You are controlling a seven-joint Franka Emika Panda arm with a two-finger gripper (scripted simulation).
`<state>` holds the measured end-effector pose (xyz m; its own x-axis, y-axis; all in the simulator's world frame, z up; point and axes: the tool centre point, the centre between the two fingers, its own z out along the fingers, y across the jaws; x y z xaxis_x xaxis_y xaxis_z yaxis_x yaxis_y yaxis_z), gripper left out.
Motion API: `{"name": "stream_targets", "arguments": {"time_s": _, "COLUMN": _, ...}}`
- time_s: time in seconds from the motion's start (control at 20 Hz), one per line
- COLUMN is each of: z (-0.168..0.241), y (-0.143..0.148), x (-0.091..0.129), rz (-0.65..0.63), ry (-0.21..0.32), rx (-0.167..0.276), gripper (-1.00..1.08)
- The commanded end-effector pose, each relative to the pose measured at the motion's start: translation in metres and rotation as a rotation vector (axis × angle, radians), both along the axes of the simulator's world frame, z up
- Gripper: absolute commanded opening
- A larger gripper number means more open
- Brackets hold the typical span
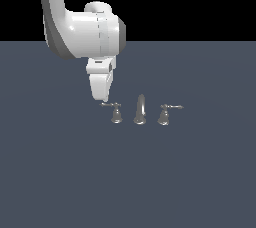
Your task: Turn on the faucet by rotating a designated handle.
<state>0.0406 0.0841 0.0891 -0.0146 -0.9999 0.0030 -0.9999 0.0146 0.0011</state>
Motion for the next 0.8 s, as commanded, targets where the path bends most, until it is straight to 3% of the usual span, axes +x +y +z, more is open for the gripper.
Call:
{"name": "stream_targets", "arguments": {"time_s": 0.0, "z": -0.007, "y": -0.004, "x": 0.006, "rz": -0.031, "ry": -0.001, "rx": 0.0, "gripper": -1.0}}
{"name": "stream_targets", "arguments": {"time_s": 0.5, "z": -0.013, "y": -0.008, "x": 0.011, "rz": -0.059, "ry": -0.001, "rx": 0.001, "gripper": -1.0}}
{"name": "stream_targets", "arguments": {"time_s": 0.75, "z": -0.013, "y": 0.001, "x": -0.005, "rz": -0.06, "ry": -0.001, "rx": 0.002, "gripper": -1.0}}
